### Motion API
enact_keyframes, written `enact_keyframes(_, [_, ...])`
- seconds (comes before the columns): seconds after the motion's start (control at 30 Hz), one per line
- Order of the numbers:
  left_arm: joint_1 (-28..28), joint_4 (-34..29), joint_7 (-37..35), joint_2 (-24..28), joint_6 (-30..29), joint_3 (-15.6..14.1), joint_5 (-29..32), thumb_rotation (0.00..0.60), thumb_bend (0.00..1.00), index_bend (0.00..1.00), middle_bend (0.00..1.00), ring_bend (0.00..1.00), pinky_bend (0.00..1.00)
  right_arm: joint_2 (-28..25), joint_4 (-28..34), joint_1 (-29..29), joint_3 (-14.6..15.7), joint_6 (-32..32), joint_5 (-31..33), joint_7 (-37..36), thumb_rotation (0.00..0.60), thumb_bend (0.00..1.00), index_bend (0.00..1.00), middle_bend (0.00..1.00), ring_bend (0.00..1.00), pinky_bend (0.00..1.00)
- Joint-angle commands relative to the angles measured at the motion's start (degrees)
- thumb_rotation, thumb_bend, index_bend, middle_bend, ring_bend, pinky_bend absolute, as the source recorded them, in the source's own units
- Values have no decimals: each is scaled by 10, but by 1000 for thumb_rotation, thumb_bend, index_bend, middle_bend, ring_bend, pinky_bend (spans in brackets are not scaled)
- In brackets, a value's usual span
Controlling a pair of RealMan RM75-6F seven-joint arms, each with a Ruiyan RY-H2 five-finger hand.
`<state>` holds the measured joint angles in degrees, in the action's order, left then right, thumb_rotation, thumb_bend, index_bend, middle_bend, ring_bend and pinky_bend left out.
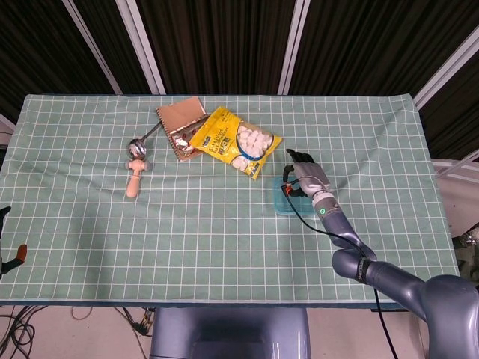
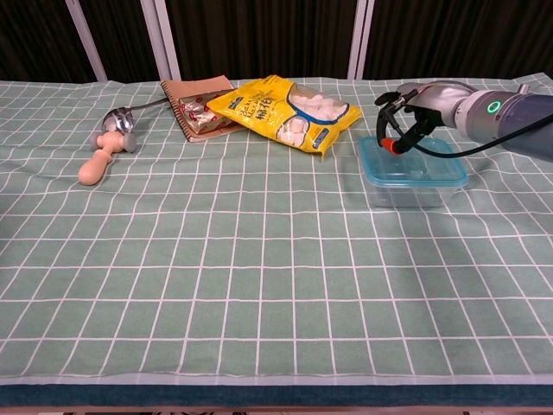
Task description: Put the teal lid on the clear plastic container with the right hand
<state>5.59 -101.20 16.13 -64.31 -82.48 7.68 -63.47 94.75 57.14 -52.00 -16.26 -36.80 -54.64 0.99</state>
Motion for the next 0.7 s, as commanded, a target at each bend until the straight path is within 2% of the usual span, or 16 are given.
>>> enact_keyframes(0.03, [0, 0, 0, 0, 0, 0, 1, 600, 349, 137, 0, 0, 0, 7, -15, -1, 4, 9, -2, -2, 600, 534, 589, 0, 0, 0])
enact_keyframes(0.27, [1, 1, 0, 0, 2, 1, 4, 600, 349, 136, 0, 0, 0, 16, -38, -6, 6, 27, -9, -9, 600, 533, 589, 0, 0, 0])
enact_keyframes(0.7, [1, 1, -1, 0, -1, 1, 3, 600, 349, 136, 0, 0, 0, -2, -26, -13, 18, 69, 16, 15, 600, 534, 590, 0, 0, 0])
